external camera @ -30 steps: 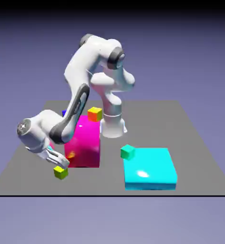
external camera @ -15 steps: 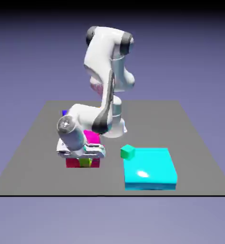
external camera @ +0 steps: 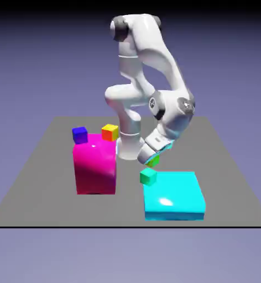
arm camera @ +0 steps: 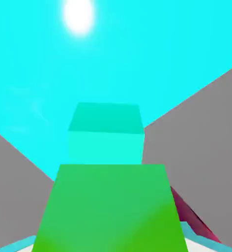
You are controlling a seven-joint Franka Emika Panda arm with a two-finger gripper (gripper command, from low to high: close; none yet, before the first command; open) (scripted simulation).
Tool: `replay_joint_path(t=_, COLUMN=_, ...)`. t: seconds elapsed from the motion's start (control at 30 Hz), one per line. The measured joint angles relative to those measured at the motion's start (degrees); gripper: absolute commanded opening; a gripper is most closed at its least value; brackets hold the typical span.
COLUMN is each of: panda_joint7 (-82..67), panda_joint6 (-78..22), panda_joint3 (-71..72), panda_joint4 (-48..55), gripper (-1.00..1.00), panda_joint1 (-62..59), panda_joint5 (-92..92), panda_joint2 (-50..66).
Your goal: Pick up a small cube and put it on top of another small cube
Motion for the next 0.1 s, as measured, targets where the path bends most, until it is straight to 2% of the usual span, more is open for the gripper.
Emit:
replay_joint_path(t=0.03, panda_joint7=0.09, panda_joint6=0.5, panda_joint3=-0.06, panda_joint4=-0.28, gripper=1.0, panda_joint1=0.59, panda_joint5=-0.13, panda_joint2=0.22)
replay_joint_path(t=0.1, panda_joint7=0.19, panda_joint6=0.53, panda_joint3=-0.07, panda_joint4=-0.28, gripper=1.0, panda_joint1=-0.03, panda_joint5=-0.32, panda_joint2=0.23)
